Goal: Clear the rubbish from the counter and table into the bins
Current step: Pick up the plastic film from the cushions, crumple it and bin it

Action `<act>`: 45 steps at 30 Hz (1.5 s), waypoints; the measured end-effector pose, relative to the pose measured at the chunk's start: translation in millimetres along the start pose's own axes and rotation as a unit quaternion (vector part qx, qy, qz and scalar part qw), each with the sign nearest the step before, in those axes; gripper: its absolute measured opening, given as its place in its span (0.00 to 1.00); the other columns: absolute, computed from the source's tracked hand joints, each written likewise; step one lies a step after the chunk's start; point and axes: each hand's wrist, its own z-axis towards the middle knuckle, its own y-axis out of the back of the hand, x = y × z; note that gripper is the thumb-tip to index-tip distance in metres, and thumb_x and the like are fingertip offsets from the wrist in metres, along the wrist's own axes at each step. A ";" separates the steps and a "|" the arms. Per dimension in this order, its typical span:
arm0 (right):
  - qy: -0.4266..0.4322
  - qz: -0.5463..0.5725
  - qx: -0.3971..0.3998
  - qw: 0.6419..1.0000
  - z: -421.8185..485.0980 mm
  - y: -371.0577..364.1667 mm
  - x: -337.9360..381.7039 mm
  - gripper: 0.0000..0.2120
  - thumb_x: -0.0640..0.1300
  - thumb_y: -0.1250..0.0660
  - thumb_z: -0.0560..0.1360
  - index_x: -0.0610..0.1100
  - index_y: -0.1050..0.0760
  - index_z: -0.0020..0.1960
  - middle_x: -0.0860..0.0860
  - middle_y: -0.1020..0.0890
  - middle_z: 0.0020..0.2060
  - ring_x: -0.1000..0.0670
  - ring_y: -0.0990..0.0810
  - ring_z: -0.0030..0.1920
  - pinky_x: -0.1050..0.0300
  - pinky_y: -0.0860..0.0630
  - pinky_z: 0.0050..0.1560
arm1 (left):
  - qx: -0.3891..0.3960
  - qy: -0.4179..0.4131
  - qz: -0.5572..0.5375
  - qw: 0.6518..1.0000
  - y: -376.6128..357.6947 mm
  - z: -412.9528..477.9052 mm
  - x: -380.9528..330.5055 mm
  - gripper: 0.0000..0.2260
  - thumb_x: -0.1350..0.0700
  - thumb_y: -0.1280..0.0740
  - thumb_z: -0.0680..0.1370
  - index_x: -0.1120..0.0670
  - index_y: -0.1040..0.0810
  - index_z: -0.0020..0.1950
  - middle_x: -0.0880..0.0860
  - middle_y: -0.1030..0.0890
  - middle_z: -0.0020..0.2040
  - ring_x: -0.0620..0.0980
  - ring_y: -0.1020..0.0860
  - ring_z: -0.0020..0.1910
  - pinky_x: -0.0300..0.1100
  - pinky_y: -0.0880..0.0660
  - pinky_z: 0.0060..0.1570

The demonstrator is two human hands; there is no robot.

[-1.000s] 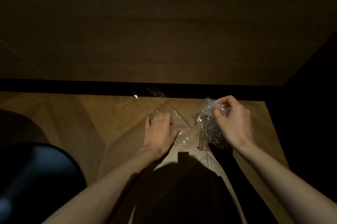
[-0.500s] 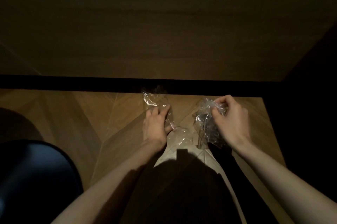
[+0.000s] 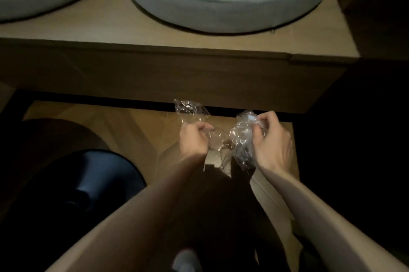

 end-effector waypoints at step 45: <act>-0.209 0.052 -0.014 0.976 -446.8 441.5 193.5 0.13 0.36 0.40 0.76 0.45 0.34 0.59 0.49 0.33 0.51 0.56 0.32 0.35 0.62 0.33 0.35 | 0.320 -0.323 0.092 0.886 308.6 -458.4 -218.6 0.10 0.57 0.40 0.80 0.49 0.20 0.52 0.54 0.21 0.54 0.48 0.24 0.56 0.44 0.27 0.58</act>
